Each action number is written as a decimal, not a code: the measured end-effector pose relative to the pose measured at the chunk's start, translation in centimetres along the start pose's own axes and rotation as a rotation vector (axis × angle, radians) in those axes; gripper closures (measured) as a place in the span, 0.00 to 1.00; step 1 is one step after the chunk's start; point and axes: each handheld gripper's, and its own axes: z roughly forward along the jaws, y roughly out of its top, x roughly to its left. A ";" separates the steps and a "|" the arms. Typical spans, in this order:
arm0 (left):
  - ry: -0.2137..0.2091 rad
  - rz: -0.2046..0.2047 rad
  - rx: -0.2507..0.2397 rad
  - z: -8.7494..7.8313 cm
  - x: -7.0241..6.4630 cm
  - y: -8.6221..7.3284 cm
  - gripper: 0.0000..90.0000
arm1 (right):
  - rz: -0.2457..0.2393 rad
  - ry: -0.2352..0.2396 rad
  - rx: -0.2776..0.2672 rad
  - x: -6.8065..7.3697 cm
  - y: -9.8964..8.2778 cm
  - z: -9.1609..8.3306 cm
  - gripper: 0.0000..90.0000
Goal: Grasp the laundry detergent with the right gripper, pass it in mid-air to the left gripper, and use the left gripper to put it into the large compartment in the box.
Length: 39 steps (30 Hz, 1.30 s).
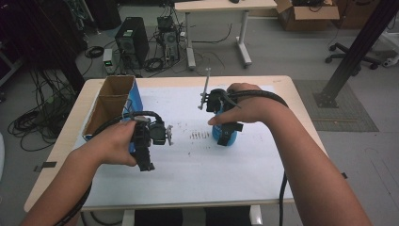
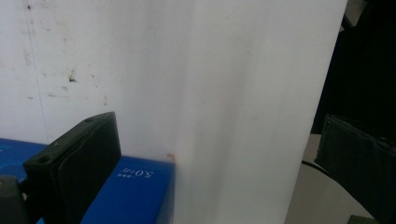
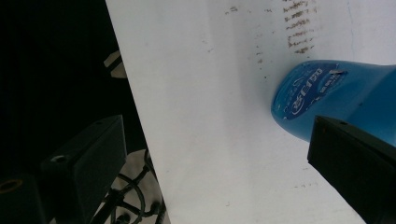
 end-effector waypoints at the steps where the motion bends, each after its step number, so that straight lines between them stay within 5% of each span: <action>1: 0.000 0.000 0.000 0.0 0.0 0.0 0.00 | 0.000 0.000 0.000 0.0 0.0 0.0 0.05; 29: -0.005 -0.001 0.002 0.0 0.4 0.1 0.00 | -0.008 0.002 0.011 -1.2 -0.1 -0.1 0.05; 39: 0.000 0.001 -0.007 -0.2 0.4 0.6 0.00 | 0.000 -0.014 -0.112 -0.7 -4.0 0.8 0.05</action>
